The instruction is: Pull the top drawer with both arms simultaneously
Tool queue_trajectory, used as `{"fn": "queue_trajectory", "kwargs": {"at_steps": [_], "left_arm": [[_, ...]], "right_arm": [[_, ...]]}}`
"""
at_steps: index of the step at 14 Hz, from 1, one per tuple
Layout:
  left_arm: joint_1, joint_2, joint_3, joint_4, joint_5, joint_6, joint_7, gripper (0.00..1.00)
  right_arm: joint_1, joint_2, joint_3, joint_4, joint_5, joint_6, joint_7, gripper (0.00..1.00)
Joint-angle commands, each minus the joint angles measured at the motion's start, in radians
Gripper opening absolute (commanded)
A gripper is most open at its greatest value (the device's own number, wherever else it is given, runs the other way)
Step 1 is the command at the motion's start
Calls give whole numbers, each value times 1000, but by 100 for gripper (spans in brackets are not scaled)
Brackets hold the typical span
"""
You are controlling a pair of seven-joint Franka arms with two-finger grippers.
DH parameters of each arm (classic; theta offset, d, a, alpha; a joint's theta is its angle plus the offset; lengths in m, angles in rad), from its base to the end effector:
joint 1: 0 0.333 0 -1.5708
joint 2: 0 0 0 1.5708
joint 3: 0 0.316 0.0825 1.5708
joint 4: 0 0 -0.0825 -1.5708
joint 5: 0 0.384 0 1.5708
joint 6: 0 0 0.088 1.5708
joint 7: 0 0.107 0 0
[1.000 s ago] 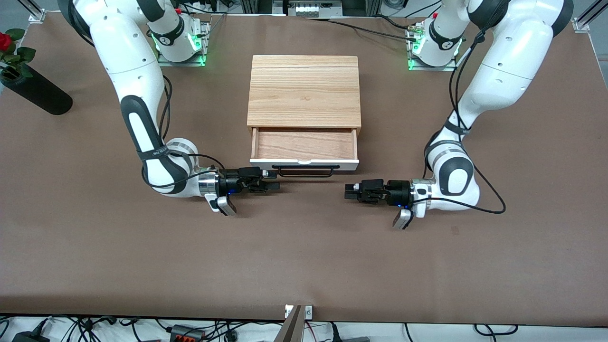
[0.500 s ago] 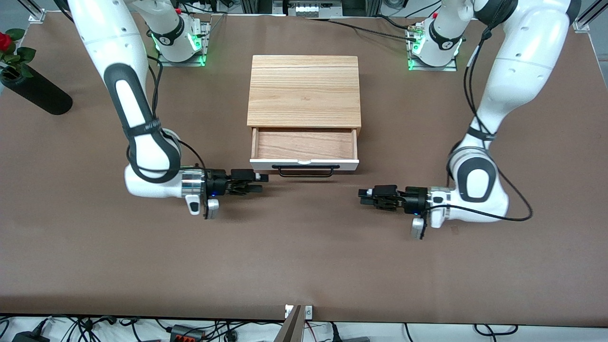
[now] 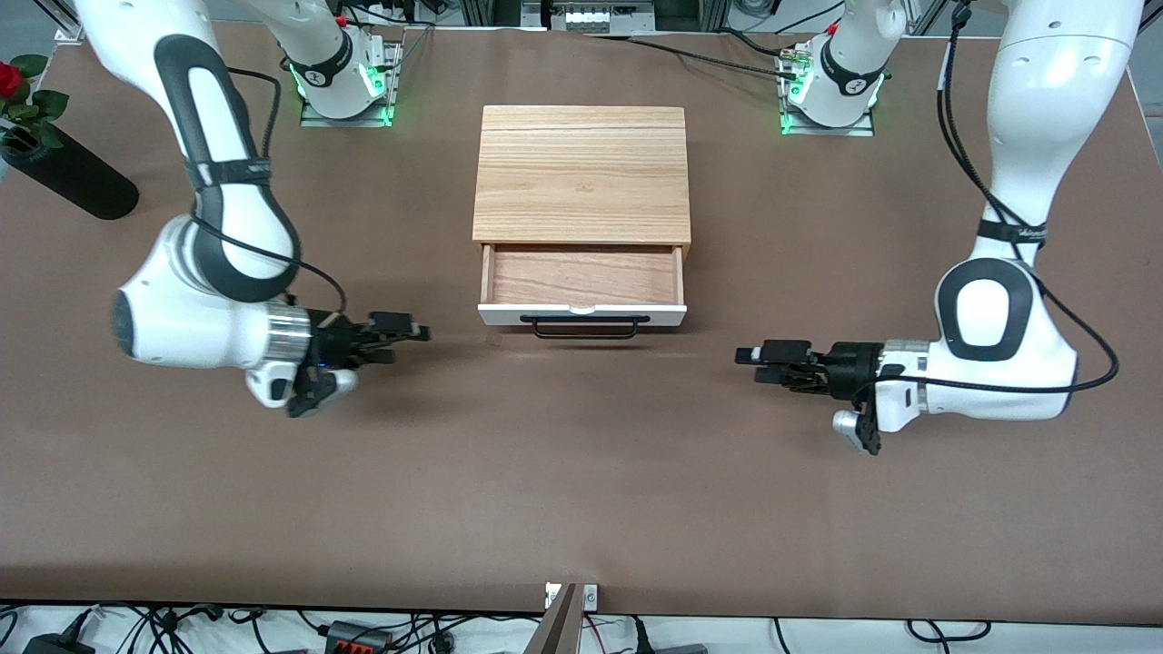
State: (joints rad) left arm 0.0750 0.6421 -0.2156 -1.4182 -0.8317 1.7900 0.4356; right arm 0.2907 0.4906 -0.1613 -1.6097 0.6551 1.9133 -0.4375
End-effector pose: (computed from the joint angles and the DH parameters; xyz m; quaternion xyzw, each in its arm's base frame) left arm 0.6928 -0.1312 0.3428 0.8840 -0.1069 -0.0517 0.4522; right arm 0.6549 0.1424 0.3416 -0.9526 -0.1428 0.0429 0.2650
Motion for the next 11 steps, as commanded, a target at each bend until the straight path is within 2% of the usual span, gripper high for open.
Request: {"fn": "queue_trajectory", "kwargs": {"at_steps": [1, 2, 4, 5, 7, 9, 11], "left_arm": [[9, -71, 2, -28, 113, -21, -81, 100], [11, -91, 2, -22, 164, -46, -113, 100], [9, -149, -5, -22, 352, -55, -173, 100], [9, -177, -11, -22, 443, -60, -185, 100], [9, -219, -13, -19, 575, -116, -187, 100], [9, -266, -10, -18, 702, -161, -186, 100], [11, -291, -2, -16, 761, -188, -187, 100]], "right_arm": [[-1, -78, -44, -18, -237, -84, 86, 100], [10, -92, -72, -7, -365, -139, 129, 100], [34, -141, -69, 54, -610, -267, 321, 100], [36, -150, -69, 104, -655, -368, 407, 100], [32, -153, -78, 195, -661, -515, 451, 100], [9, -155, -121, 298, -658, -609, 427, 100], [-1, -155, -152, 417, -643, -710, 431, 100]]}}
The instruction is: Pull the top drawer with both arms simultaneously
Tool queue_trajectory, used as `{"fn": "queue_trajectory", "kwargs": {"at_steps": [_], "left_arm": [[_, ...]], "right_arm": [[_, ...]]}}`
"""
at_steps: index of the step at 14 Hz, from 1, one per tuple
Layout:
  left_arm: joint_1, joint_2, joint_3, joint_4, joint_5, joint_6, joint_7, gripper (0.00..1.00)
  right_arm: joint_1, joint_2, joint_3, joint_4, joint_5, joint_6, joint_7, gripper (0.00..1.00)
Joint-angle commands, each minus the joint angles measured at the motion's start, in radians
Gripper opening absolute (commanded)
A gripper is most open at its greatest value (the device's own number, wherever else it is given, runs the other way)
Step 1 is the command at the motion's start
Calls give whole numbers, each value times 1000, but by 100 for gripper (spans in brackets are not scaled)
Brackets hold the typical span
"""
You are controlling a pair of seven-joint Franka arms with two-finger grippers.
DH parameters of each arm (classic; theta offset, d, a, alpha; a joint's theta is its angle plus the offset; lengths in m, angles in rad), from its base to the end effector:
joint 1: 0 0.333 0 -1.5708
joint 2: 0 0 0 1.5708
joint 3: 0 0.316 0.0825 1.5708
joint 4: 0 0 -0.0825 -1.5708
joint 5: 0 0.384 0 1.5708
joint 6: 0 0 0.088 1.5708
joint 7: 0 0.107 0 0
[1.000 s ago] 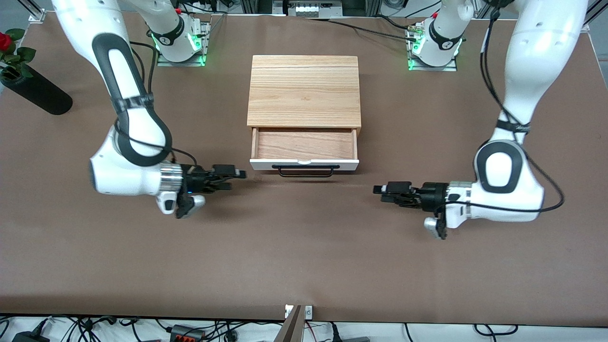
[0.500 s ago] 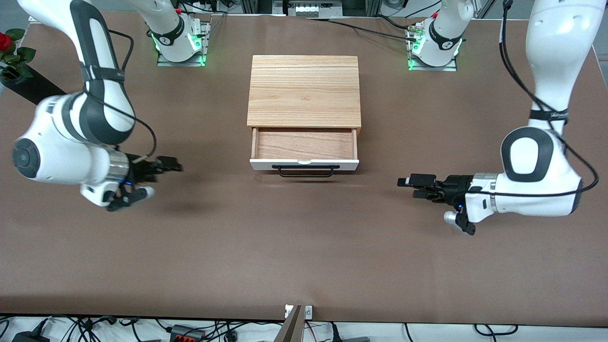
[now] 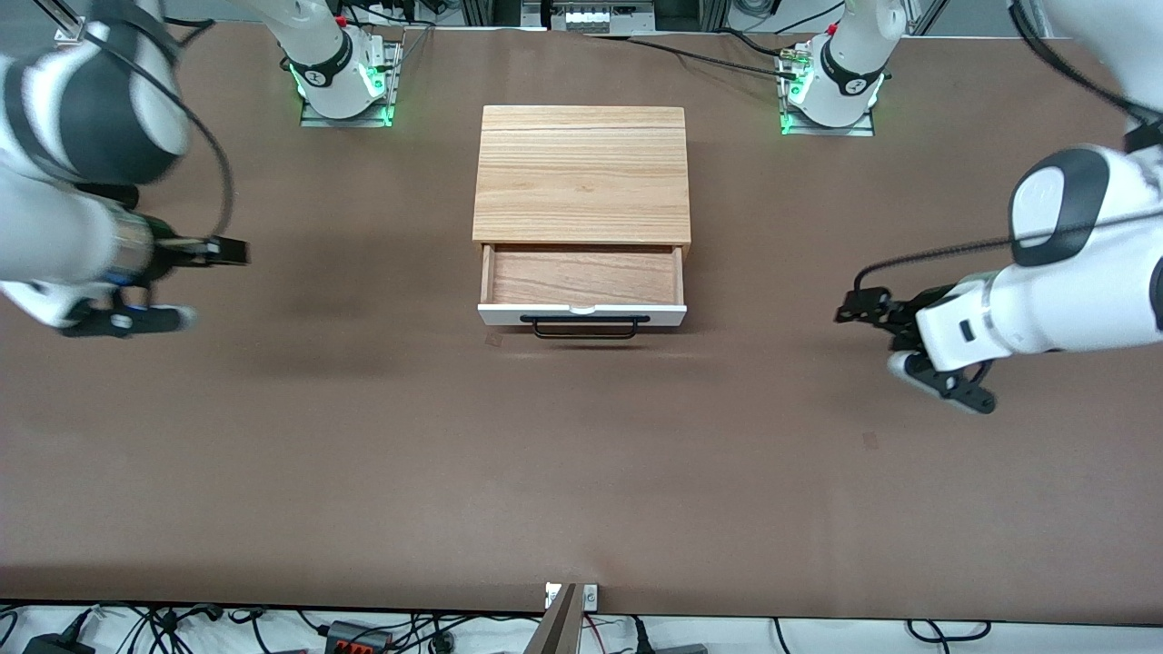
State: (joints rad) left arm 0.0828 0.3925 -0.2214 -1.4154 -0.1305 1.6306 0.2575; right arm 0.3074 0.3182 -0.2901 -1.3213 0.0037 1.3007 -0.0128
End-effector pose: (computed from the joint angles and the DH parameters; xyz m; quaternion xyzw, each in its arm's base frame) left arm 0.6514 -0.0818 0.4697 0.9740 -0.1813 -0.0770 0.1117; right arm 0.6100 0.0381 0.5399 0.9857 0.0146 -0.1619 0.0438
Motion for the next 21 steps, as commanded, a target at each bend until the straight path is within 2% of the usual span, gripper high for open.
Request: {"fn": "queue_trajectory", "kwargs": {"at_steps": [1, 3, 4, 5, 7, 8, 9, 11, 15, 16, 19, 21], "left_arm": [[3, -43, 5, -14, 61, -56, -10, 100], [0, -41, 4, 70, 185, -121, -10, 100], [3, -46, 1, 105, 230, -153, -14, 100], [5, -67, 7, 111, 230, -164, -14, 100], [14, -109, 16, 107, 232, -172, -88, 100], [20, -124, 14, 99, 235, -187, -177, 100], [20, -132, 10, 87, 235, -190, -238, 100], [20, -184, 2, 20, 233, -129, -253, 100], [43, -351, 1, -238, 189, -11, -253, 100], [48, -374, 1, -276, 177, 9, -253, 100], [49, -373, 1, -275, 167, 20, -248, 100], [49, -371, 1, -272, 158, 21, -250, 100]], "right_arm": [[-33, 10, -24, 167, 22, -127, 10, 100], [-51, -20, -6, 189, 35, -124, 7, 100], [-79, -57, 18, 166, 47, -114, 7, 100], [-149, -109, 93, 72, 55, -71, 7, 100], [-337, -229, 277, -152, 49, 125, 7, 100], [-376, -279, 331, -244, 39, 203, 8, 100], [-389, -316, 350, -315, 32, 268, 16, 100], [-404, -321, 351, -335, 33, 299, 5, 100], [-403, -331, 345, -320, 6, 270, 11, 100], [-390, -332, 345, -315, 2, 259, 19, 100], [-335, -335, 272, -317, 2, 255, 27, 100], [-334, -334, 264, -317, 4, 253, 25, 100]]}}
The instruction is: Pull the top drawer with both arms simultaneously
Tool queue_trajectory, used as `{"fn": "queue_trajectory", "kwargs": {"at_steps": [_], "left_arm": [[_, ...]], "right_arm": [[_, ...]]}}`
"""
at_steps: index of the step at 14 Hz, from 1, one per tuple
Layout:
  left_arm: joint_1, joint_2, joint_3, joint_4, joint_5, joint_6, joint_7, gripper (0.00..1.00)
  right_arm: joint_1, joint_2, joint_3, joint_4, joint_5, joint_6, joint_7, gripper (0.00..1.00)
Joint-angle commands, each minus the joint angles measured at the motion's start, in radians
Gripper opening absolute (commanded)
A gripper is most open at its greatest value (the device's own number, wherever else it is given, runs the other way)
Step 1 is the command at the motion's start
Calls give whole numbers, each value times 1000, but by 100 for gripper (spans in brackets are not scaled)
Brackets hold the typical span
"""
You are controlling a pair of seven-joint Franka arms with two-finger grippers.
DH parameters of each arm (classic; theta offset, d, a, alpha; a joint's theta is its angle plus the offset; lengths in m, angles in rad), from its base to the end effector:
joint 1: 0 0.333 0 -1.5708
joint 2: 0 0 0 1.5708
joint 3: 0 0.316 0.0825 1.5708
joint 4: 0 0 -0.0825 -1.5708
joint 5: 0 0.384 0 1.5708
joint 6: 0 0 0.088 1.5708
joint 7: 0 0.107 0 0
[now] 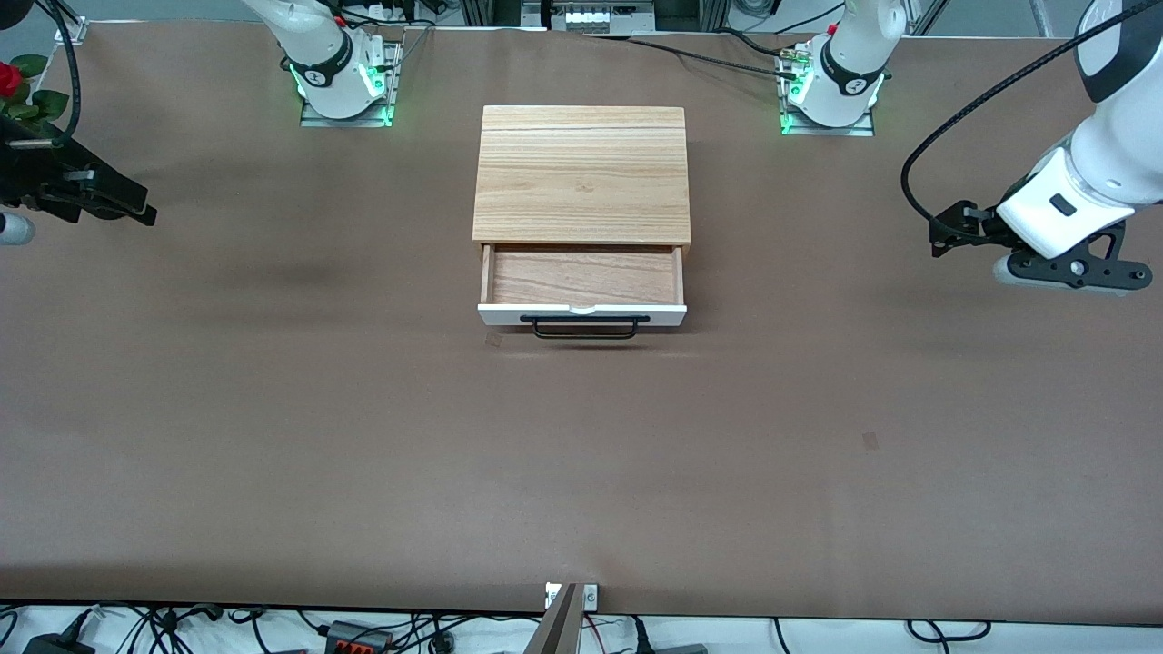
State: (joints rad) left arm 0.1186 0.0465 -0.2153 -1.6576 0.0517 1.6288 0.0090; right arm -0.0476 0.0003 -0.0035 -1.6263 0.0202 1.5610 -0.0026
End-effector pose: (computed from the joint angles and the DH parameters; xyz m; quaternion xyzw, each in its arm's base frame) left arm 0.5662 -0.0472 0.5629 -0.9976 0.0553 0.0361 0.0224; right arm 0.5508 -0.0260 0.5974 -0.9991 0.0245 0.0325 0.0110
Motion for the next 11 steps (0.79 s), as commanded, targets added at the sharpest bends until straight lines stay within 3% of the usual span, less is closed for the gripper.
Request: {"fn": "queue_trajectory", "kwargs": {"at_steps": [1, 3, 11], "left_arm": [[12, -19, -6, -18, -26, 22, -1, 100], [10, -13, -6, -16, -26, 16, 0, 100], [12, -2, -4, -10, -46, 14, -1, 100]], "right_arm": [[31, -17, -33, -10, -12, -9, 16, 100], [66, -17, -65, -10, -12, -12, 16, 100], [72, -11, -62, -7, -16, -32, 16, 100]]}}
